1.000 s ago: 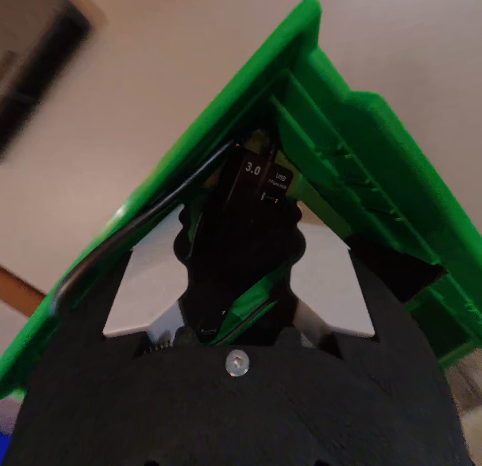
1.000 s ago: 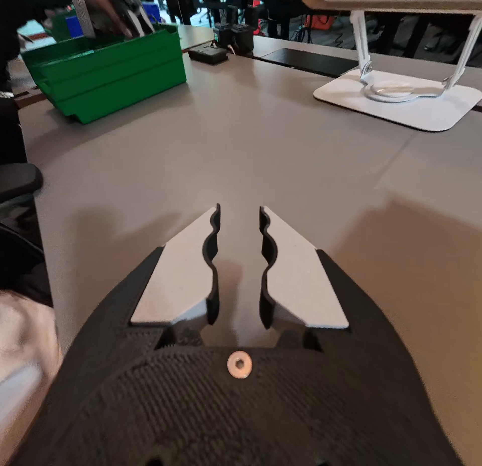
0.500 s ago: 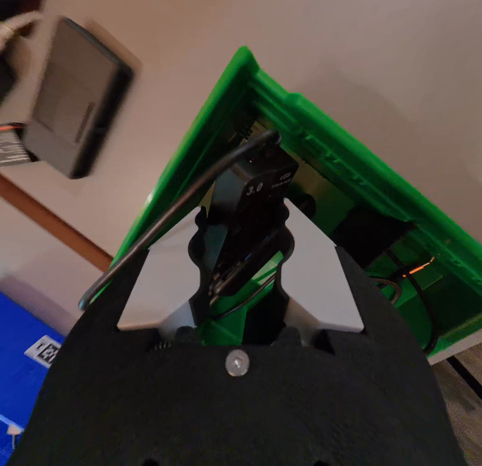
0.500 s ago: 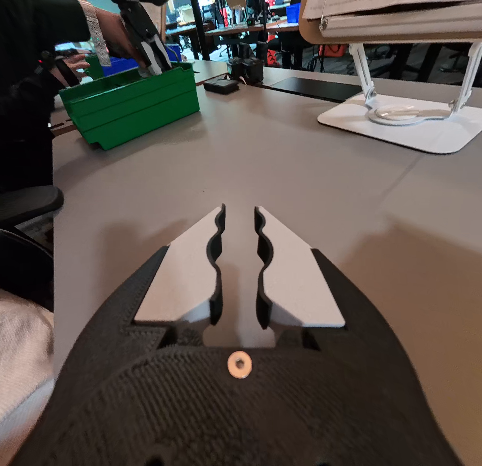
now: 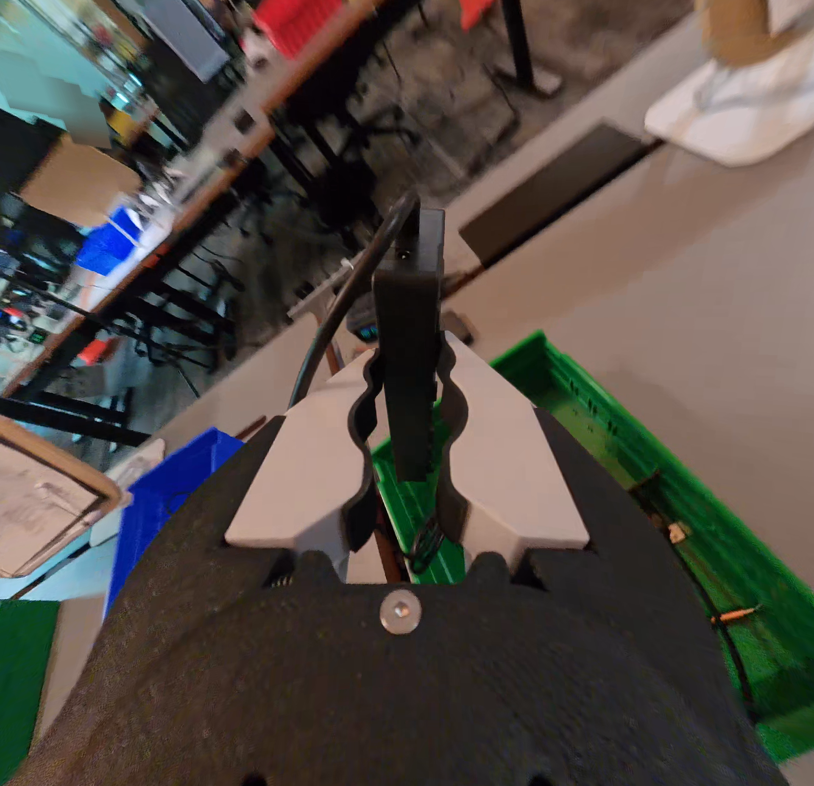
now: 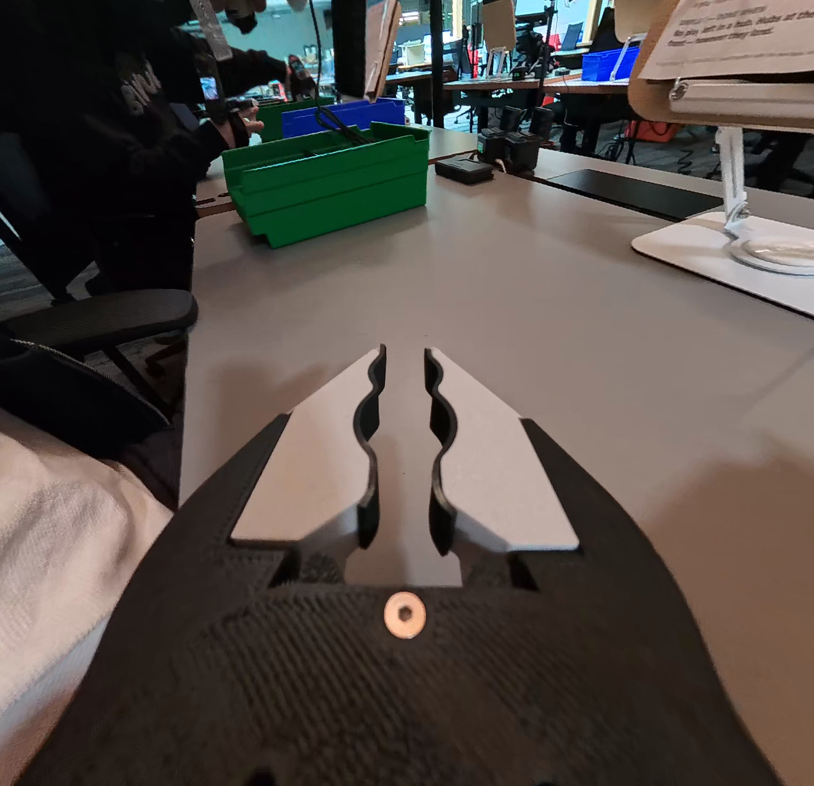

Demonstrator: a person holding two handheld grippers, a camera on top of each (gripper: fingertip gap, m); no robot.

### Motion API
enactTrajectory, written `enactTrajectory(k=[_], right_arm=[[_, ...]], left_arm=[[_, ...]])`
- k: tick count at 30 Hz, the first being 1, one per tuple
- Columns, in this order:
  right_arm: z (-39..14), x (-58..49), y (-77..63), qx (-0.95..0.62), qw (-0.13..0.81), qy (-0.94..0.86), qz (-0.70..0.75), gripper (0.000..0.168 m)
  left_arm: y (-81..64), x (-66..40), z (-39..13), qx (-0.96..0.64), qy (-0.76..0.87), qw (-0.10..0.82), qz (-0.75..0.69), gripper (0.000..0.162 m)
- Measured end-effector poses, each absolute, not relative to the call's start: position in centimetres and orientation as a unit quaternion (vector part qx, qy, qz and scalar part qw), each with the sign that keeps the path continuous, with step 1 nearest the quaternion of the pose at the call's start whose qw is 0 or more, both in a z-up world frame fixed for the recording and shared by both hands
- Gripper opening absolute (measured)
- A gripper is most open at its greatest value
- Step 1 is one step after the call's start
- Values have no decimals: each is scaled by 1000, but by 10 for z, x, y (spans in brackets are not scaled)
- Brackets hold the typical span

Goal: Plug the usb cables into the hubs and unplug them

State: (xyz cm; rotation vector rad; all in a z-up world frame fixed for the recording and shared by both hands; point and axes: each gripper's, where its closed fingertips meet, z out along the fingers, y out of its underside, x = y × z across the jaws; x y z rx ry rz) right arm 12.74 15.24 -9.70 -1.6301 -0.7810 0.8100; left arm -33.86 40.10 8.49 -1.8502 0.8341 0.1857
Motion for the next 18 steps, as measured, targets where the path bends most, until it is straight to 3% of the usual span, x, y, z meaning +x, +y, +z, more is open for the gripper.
enactTrajectory(k=[6,9,13,18], right_arm=[[-87,114,149,-670,554,-338,361,15],[-82,107,148,-661,556,-346,366,15],[-65,108,151,-638,604,-345,330,9],[-34,114,149,-593,688,-323,265,11]], left_arm=[[349,-292,200,-700,313,642,15,23],[315,-245,233,-669,324,668,-32,24],[275,-174,238,-631,343,692,-76,23],[234,-82,197,-600,316,703,-214,22]])
